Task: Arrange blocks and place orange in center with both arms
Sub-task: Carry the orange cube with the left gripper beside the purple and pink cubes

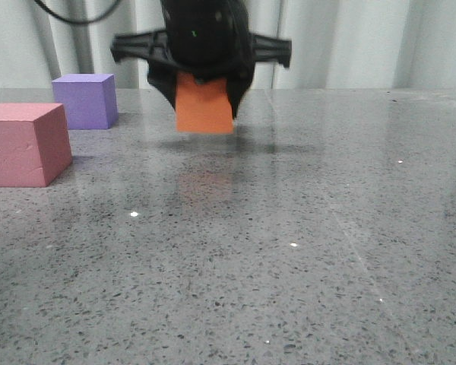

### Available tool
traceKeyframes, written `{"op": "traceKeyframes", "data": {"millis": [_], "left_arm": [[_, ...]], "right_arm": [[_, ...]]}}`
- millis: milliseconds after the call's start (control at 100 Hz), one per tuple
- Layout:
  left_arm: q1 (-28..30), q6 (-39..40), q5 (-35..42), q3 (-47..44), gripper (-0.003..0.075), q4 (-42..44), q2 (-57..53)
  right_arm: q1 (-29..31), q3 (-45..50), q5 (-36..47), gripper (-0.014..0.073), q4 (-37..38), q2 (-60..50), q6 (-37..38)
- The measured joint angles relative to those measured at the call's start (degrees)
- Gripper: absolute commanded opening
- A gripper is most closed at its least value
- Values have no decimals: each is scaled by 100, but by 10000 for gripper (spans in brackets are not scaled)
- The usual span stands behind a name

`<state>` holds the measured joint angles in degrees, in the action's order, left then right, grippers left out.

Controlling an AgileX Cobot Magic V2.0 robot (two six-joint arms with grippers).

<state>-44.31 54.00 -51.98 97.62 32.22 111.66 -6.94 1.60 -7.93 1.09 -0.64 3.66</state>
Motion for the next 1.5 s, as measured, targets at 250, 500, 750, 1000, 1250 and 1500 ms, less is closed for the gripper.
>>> {"op": "traceKeyframes", "data": {"millis": [250,500,750,1000,1250,1500], "left_arm": [[0,0,-771,-11,84,1082,-699],[251,0,-868,-466,84,1406,-1302],[961,73,-308,-1531,84,1364,-1843],[1431,94,721,-2362,84,1059,-2058],[1556,105,1173,-2538,84,874,-2058],[1565,105,1309,-2538,84,874,-1902]], "right_arm": [[0,0,0,-67,0,0,0],[0,0,0,-67,0,0,0],[0,0,0,-67,0,0,0],[0,0,0,-67,0,0,0],[0,0,0,-67,0,0,0],[0,0,0,-67,0,0,0]]}}
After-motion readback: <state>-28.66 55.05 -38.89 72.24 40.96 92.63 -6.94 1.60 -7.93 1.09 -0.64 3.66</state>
